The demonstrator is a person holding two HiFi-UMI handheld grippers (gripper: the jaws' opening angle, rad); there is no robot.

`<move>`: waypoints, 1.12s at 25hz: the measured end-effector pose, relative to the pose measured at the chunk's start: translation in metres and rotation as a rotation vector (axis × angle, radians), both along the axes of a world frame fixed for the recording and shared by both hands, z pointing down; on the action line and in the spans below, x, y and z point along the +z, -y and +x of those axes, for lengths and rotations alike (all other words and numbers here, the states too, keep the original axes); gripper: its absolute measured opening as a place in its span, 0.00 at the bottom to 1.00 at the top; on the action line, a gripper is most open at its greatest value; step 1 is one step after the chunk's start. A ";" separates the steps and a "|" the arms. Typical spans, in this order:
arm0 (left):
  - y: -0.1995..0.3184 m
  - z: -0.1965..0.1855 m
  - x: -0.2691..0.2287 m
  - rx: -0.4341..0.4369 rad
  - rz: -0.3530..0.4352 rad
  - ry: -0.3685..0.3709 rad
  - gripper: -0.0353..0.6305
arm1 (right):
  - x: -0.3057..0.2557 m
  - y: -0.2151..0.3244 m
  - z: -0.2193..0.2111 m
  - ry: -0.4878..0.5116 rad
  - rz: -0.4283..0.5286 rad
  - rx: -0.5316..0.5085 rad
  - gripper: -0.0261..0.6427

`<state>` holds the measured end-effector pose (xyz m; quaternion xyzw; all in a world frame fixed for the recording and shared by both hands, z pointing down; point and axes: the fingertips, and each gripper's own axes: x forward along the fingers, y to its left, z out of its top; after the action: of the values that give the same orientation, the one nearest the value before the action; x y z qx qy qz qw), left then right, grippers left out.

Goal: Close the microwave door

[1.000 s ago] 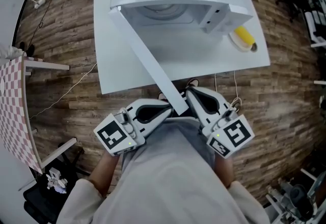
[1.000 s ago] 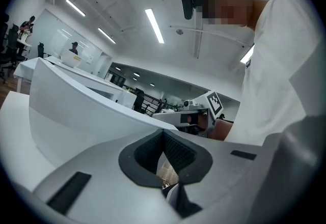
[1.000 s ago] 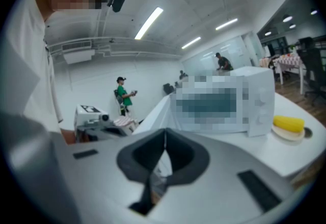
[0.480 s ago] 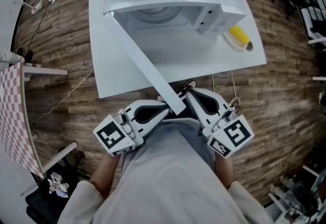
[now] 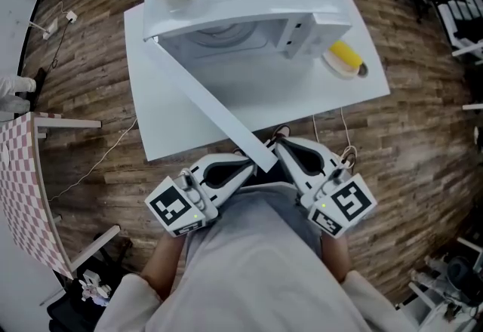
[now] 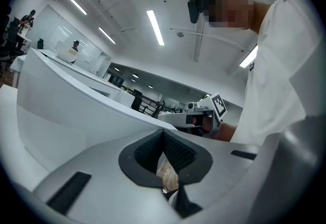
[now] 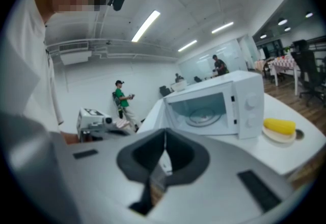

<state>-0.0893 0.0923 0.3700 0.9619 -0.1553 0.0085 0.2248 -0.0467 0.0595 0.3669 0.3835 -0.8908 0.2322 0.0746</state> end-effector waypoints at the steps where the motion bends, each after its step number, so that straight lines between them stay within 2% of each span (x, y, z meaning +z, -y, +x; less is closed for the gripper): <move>1: 0.001 0.001 0.000 0.002 -0.001 0.000 0.08 | 0.000 0.000 0.001 -0.001 0.001 0.003 0.07; 9: 0.007 0.009 0.000 0.010 -0.006 -0.006 0.08 | 0.001 0.002 0.012 -0.005 -0.003 0.026 0.07; 25: 0.016 0.023 -0.002 -0.018 -0.065 -0.067 0.08 | 0.004 0.003 0.029 0.000 -0.015 0.056 0.07; 28: 0.016 0.028 -0.002 -0.013 -0.031 -0.038 0.08 | 0.004 0.002 0.033 0.001 -0.012 0.062 0.07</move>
<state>-0.0613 0.0761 0.3676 0.9573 -0.1569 -0.0090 0.2427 -0.0142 0.0571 0.3710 0.4103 -0.8770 0.2402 0.0692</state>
